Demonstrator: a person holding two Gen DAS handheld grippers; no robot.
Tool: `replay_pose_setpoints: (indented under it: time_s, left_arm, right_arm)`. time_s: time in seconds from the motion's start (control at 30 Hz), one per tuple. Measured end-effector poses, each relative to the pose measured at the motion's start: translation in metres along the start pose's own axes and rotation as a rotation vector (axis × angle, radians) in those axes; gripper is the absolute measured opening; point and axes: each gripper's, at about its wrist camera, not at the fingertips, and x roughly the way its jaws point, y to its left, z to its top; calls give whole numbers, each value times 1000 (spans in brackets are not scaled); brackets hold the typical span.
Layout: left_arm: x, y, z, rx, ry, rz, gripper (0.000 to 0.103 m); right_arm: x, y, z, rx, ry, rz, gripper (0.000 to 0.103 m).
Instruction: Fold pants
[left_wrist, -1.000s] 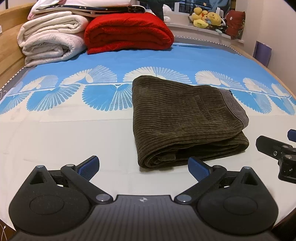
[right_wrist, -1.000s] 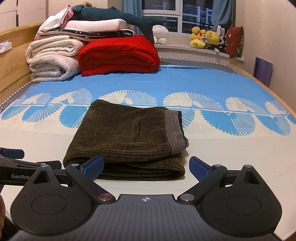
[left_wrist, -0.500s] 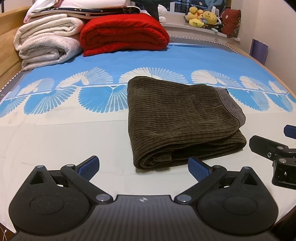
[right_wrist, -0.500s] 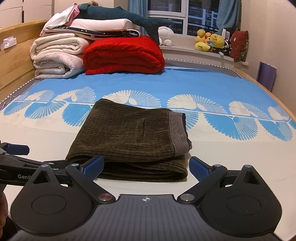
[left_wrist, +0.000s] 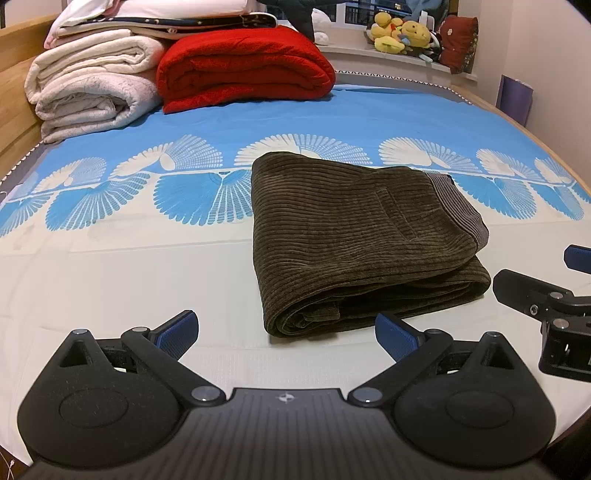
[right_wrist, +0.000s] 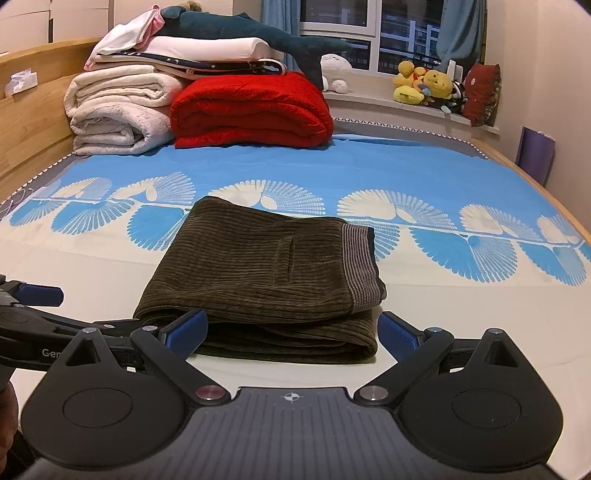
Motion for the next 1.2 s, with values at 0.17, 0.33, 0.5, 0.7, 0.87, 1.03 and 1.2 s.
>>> replay_pose_setpoints:
  time_s: [0.17,0.33,0.5,0.7,0.87,1.03,1.2]
  left_arm:
    - [0,0,0,2,0,0,102]
    - [0,0,0,5,0,-2,102]
    - [0,1,-1,7,0,-3,102]
    - [1,1,-1,5,0,-3,102]
    - [1,-1,-1,14,-2,-3,102]
    - [1,-1,-1,16,-1,-3,102]
    - [1,-1,-1,16,-1,-2,102]
  right_arm:
    - [0,1,0,0,1,-1,98]
    - [0,1,0,-1,1,0,98]
    - [0,0,0,1,3,4,98]
    - [1,-1,-1,0,7,10,98]
    - [1,-2,-1,-5,7,11,98]
    - [1,-2,0,-1,8,12,98]
    - [1,-2,0,-7,10,18,98]
